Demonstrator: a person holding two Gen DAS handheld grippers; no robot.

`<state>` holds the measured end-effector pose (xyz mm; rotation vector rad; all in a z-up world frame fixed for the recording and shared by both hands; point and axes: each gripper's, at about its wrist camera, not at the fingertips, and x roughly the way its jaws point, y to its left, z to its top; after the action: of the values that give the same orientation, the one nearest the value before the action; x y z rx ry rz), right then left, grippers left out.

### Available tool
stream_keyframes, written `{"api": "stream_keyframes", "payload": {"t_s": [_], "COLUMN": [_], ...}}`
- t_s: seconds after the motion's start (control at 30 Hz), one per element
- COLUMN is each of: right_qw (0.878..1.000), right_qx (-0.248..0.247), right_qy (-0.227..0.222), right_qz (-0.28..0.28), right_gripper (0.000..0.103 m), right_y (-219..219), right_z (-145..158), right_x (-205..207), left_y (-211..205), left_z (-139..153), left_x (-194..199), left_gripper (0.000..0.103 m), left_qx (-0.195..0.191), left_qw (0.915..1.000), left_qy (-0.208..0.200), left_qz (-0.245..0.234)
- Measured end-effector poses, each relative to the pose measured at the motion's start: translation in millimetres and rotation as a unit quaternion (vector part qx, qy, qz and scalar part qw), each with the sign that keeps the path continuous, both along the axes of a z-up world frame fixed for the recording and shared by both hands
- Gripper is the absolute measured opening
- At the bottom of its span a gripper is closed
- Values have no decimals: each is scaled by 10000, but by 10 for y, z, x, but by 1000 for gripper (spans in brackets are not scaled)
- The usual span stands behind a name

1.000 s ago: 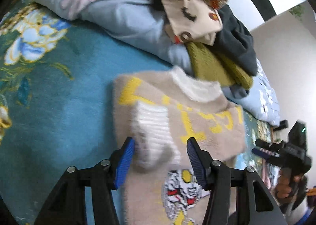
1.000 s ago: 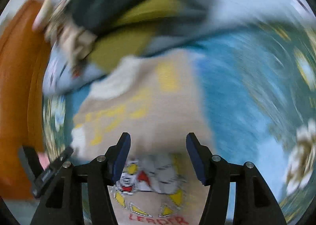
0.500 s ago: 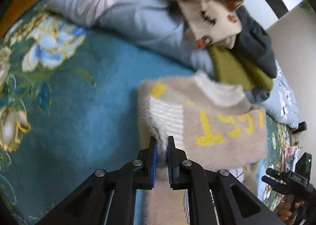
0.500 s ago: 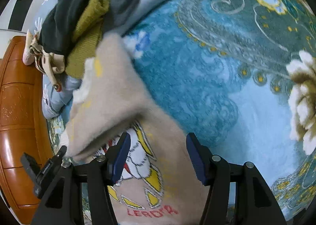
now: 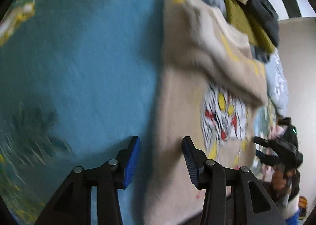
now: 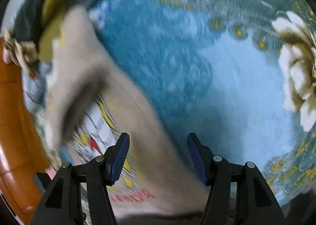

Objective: Fold clothes
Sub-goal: 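Grasp the sweater hem with the right gripper and fold it toward the collar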

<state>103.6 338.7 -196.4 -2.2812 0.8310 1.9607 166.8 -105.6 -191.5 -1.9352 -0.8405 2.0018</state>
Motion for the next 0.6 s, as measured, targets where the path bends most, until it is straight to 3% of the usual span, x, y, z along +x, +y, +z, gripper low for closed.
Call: {"api": "stream_keyframes", "payload": {"t_s": [0.17, 0.3, 0.4, 0.47, 0.6], "right_qw": [9972, 9933, 9942, 9956, 9949], "right_qx": [38, -20, -25, -65, -123], "right_qy": [-485, -592, -436, -237, 549], "right_qz": [569, 989, 986, 901, 834], "right_gripper": [62, 61, 38, 18, 10], "right_y": [-165, -301, -265, -205, -155], "right_z": [-113, -114, -17, 87, 430], "right_x": [119, 253, 347, 412, 539], "left_y": [201, 163, 225, 274, 230], "left_z": [-59, -69, -67, -45, 371], "left_x": [184, 249, 399, 464, 438], "left_gripper": [46, 46, 38, 11, 10], "left_qx": [389, 641, 595, 378, 429], "left_qw": [9979, 9960, 9933, 9924, 9946], "left_qy": [-325, -501, -610, -589, 141], "left_qz": [-408, -380, -785, -1009, -933]}}
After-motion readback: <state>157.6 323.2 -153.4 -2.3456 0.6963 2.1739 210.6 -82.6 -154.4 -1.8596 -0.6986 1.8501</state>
